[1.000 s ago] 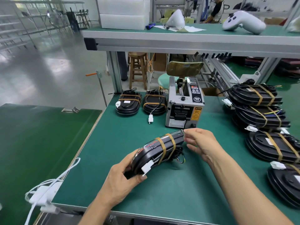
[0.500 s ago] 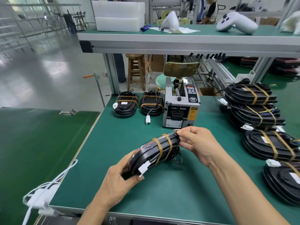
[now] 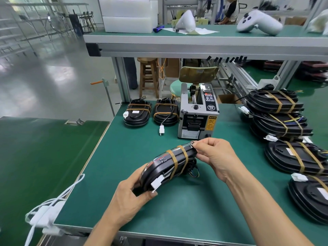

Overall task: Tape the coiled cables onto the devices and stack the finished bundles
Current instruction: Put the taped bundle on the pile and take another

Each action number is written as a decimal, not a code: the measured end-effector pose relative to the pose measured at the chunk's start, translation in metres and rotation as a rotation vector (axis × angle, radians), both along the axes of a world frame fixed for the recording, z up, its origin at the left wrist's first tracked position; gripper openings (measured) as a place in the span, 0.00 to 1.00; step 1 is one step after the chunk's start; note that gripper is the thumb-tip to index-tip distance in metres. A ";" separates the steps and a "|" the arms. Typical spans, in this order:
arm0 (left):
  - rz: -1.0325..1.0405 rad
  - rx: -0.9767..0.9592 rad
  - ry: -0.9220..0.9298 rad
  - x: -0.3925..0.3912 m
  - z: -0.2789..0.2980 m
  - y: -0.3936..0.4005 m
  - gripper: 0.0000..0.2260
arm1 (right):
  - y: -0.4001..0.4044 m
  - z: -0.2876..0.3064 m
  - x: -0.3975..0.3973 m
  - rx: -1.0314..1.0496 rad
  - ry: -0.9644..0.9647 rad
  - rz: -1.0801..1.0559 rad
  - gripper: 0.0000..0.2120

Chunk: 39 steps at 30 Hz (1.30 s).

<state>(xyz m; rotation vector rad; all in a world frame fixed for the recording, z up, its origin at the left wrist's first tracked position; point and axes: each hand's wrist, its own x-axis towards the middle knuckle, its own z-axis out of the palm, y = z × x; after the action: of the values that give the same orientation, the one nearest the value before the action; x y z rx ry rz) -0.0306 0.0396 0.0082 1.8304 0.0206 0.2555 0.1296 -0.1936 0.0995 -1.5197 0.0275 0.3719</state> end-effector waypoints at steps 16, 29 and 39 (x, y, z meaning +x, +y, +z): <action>0.003 0.010 0.006 0.001 -0.002 0.001 0.33 | 0.010 0.000 -0.006 -0.145 -0.088 -0.102 0.10; 0.007 0.024 -0.005 0.001 -0.002 0.001 0.33 | 0.015 0.000 -0.004 -0.194 -0.044 -0.133 0.08; -0.002 0.022 -0.005 0.001 -0.002 0.001 0.32 | 0.011 0.003 -0.001 -0.135 0.064 -0.105 0.11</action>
<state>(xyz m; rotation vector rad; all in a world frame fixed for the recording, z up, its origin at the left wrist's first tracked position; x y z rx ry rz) -0.0294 0.0401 0.0060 1.8516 0.0126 0.2597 0.1288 -0.1825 0.1026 -1.6318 0.1851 0.3400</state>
